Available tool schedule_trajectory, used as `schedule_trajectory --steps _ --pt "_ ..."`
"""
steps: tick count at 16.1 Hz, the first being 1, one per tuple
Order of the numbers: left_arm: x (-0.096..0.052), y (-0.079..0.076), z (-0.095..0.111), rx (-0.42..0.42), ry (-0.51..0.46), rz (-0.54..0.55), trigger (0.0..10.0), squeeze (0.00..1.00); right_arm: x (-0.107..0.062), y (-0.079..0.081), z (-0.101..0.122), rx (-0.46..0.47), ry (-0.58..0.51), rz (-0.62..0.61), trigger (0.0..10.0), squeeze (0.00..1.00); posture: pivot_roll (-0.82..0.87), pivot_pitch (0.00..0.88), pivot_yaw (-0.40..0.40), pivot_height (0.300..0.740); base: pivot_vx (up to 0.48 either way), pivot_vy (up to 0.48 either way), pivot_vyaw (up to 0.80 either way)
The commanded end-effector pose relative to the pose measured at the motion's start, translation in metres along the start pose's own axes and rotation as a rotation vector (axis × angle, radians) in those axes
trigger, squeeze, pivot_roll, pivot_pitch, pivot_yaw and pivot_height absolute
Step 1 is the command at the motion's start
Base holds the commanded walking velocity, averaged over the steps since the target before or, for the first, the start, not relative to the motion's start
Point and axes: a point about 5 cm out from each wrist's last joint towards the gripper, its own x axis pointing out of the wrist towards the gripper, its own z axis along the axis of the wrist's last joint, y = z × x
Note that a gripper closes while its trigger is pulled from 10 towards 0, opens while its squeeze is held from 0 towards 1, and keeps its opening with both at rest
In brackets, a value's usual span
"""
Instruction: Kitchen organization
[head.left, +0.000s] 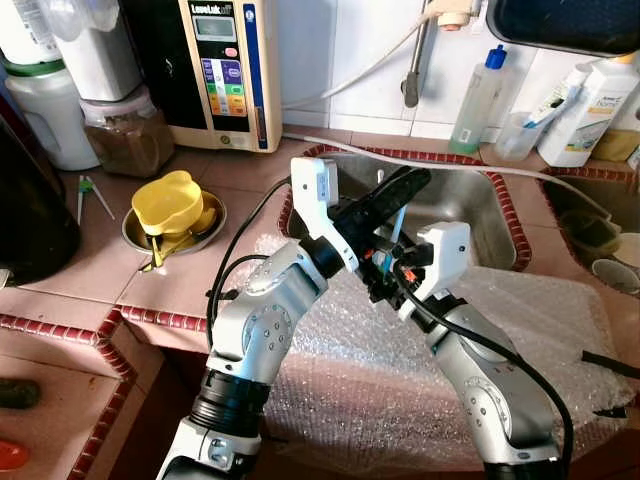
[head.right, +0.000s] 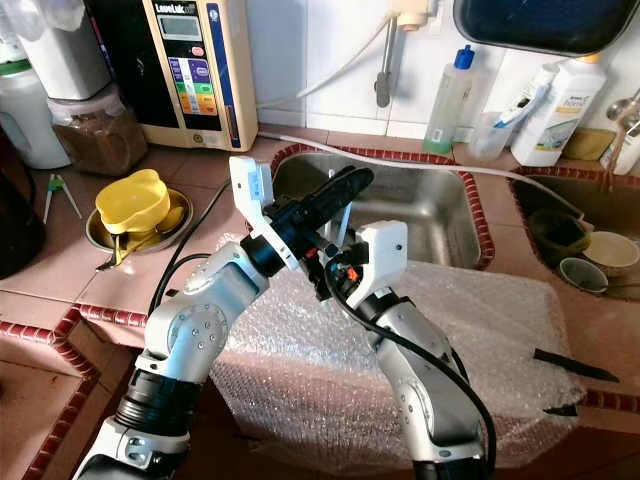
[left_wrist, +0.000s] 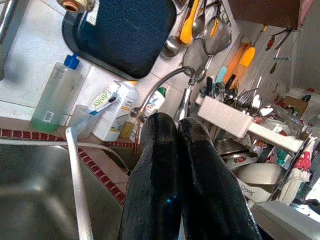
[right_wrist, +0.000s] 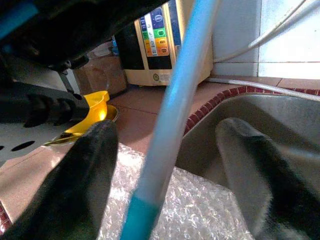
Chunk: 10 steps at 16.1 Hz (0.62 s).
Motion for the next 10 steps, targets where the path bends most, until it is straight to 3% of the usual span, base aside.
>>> schedule_trajectory --steps 1,7,10 --pt "0.001 -0.005 0.001 0.011 0.005 -0.016 0.0 0.0 0.003 0.006 -0.004 0.013 0.013 0.034 0.0 0.0 0.03 0.011 0.002 0.74 0.0 0.0 0.0" --pt "0.002 -0.003 0.002 0.017 0.001 -0.007 0.0 0.0 -0.007 0.013 -0.028 0.118 0.122 0.018 0.0 0.0 0.03 0.009 0.008 0.74 0.0 0.0 0.0" --pt "0.003 -0.004 0.003 0.015 0.002 -0.012 0.0 0.0 -0.009 0.019 -0.033 0.102 0.124 0.023 0.0 0.0 0.03 0.01 0.014 0.74 0.0 0.0 0.0"
